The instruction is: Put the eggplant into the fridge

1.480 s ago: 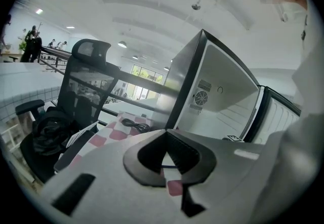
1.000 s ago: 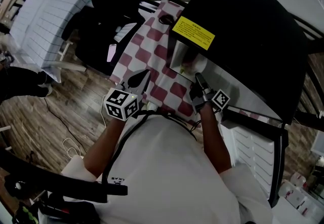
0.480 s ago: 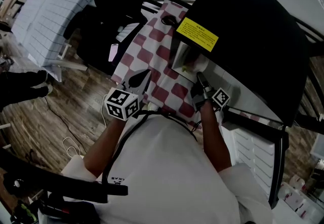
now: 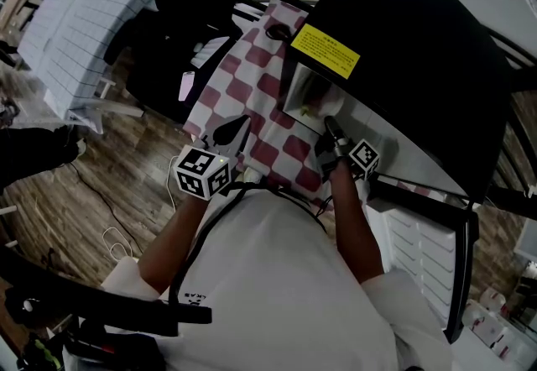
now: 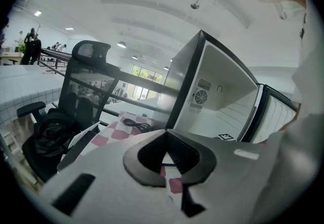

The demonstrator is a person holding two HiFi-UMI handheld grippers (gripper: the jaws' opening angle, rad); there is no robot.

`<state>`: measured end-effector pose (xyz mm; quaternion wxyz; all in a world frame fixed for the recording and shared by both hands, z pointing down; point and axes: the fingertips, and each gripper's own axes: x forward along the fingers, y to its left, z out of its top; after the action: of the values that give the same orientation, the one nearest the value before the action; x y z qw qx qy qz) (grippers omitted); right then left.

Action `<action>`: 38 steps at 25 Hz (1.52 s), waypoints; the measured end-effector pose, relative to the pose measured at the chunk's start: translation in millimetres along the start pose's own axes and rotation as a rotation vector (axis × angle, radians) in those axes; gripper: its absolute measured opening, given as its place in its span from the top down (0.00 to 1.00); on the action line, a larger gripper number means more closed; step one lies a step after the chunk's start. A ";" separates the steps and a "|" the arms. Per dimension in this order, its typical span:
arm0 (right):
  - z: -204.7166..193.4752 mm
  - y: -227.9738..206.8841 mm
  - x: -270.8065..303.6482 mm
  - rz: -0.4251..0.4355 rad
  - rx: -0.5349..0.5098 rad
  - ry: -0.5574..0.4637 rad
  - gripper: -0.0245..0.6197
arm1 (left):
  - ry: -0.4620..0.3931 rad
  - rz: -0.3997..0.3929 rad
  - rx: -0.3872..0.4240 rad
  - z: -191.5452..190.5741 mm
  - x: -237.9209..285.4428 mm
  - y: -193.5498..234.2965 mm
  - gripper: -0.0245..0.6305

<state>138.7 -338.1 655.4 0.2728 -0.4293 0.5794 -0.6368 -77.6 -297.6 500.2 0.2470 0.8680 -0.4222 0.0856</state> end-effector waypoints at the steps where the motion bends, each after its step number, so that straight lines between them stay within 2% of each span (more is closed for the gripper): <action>1: 0.3 -1.6 -0.2 -0.014 -0.005 -0.001 0.92 | 0.001 -0.002 0.001 -0.7 -0.4 -0.9 0.96; 10: -1.1 -9.6 2.3 -0.151 -0.080 0.012 0.93 | 0.005 -0.026 -0.002 -5.6 -2.0 -10.1 0.96; 22: 1.4 -13.9 3.4 -0.225 -0.122 0.019 0.93 | 0.006 -0.031 0.000 -8.1 -5.8 -8.8 0.96; 28: 1.2 -12.2 6.5 -0.246 -0.162 0.035 0.82 | 0.003 -0.034 -0.001 -7.1 -4.0 -8.5 0.96; 33: -0.8 -4.9 9.8 -0.266 -0.237 0.054 0.65 | 0.000 -0.034 -0.005 -6.8 -4.4 -7.4 0.96; 38: -1.6 -3.3 11.1 -0.289 -0.289 0.069 0.58 | -0.001 -0.040 -0.004 -5.1 -2.0 -7.2 0.96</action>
<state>132.4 -346.2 661.2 0.0944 -0.5206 0.6061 -0.5940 -73.0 -289.8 501.3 0.2503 0.8758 -0.4051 0.0791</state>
